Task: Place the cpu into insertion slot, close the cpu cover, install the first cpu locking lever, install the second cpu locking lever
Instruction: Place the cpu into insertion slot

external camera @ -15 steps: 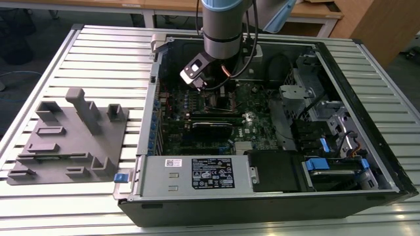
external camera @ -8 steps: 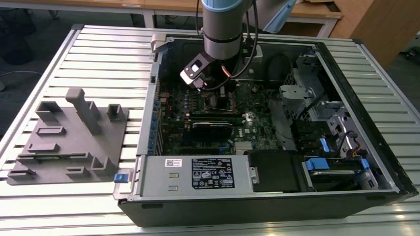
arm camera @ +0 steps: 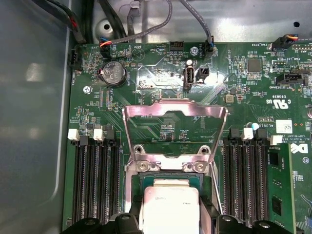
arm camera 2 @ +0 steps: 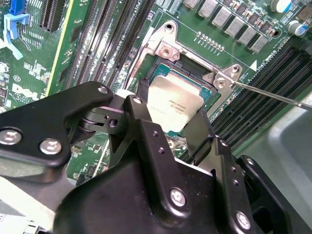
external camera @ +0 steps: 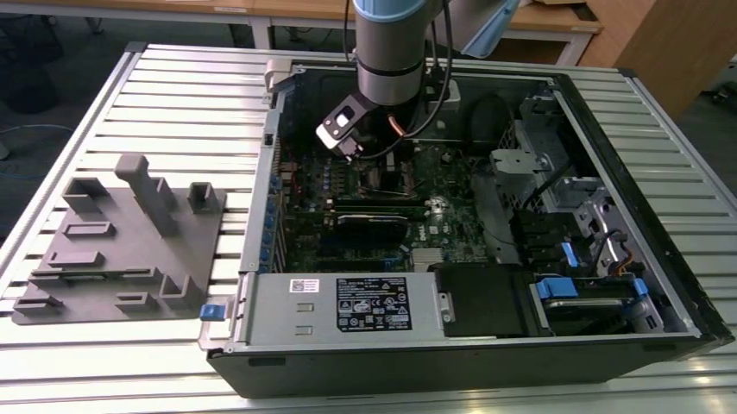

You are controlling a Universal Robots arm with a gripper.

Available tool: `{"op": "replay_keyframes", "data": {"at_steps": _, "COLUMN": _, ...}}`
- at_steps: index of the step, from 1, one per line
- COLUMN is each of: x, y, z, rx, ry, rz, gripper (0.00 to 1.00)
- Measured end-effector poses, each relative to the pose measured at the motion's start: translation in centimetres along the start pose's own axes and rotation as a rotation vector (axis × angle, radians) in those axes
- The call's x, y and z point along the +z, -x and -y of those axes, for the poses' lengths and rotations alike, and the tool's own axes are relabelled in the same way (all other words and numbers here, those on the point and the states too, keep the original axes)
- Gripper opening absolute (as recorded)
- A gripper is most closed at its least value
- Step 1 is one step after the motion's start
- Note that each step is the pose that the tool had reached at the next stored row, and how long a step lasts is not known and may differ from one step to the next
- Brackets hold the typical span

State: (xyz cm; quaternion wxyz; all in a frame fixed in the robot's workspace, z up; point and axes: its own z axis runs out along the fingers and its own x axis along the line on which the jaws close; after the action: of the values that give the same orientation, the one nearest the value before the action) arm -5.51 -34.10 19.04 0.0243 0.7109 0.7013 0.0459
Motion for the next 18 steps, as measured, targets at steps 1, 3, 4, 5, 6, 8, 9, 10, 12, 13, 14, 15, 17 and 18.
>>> {"op": "replay_keyframes", "data": {"at_steps": 1, "x": 0.0, "y": 0.0, "z": 0.0, "rx": 0.0, "ry": 0.0, "rz": 0.0, "gripper": 0.54}}
{"op": "replay_keyframes", "data": {"at_steps": 3, "x": 0.0, "y": 0.0, "z": 0.0, "rx": 0.0, "ry": 0.0, "rz": 0.0, "gripper": 0.54}}
{"op": "replay_keyframes", "data": {"at_steps": 4, "x": 0.0, "y": 0.0, "z": 0.0, "rx": 0.0, "ry": 0.0, "rz": 0.0, "gripper": 0.54}}
{"op": "replay_keyframes", "data": {"at_steps": 5, "x": 0.0, "y": 0.0, "z": 0.0, "rx": 0.0, "ry": 0.0, "rz": 0.0, "gripper": 0.54}}
{"op": "replay_keyframes", "data": {"at_steps": 6, "x": 0.0, "y": 0.0, "z": 0.0, "rx": 0.0, "ry": 0.0, "rz": 0.0, "gripper": 0.54}}
{"op": "replay_keyframes", "data": {"at_steps": 8, "x": 0.01, "y": 0.0, "z": 0.0, "rx": 0.0, "ry": 0.0, "rz": 0.0, "gripper": 0.54}}
{"op": "replay_keyframes", "data": {"at_steps": 9, "x": 0.01, "y": 0.0, "z": 0.0, "rx": 0.0, "ry": 0.0001, "rz": -0.0001, "gripper": 0.54}}
{"op": "replay_keyframes", "data": {"at_steps": 10, "x": 0.01, "y": 0.0, "z": 0.0, "rx": 0.0, "ry": 0.0, "rz": -0.0001, "gripper": 0.54}}
{"op": "replay_keyframes", "data": {"at_steps": 12, "x": 0.01, "y": 0.0, "z": 0.0, "rx": 0.0, "ry": 0.0, "rz": 0.0, "gripper": 0.54}}
{"op": "replay_keyframes", "data": {"at_steps": 13, "x": 0.01, "y": 0.0, "z": 0.0, "rx": 0.0, "ry": 0.0, "rz": 0.0, "gripper": 0.54}}
{"op": "replay_keyframes", "data": {"at_steps": 14, "x": 0.01, "y": 0.0, "z": 0.0, "rx": 0.0, "ry": 0.0, "rz": 0.0, "gripper": 0.54}}
{"op": "replay_keyframes", "data": {"at_steps": 15, "x": 0.01, "y": 0.0, "z": 0.0, "rx": 0.0, "ry": 0.0, "rz": 0.0, "gripper": 0.54}}
{"op": "replay_keyframes", "data": {"at_steps": 17, "x": 0.01, "y": 0.0, "z": 0.0, "rx": 0.0, "ry": 0.0, "rz": 0.0, "gripper": 0.54}}
{"op": "replay_keyframes", "data": {"at_steps": 18, "x": 0.01, "y": 0.0, "z": 0.0, "rx": 0.0, "ry": 0.0, "rz": 0.0, "gripper": 0.54}}
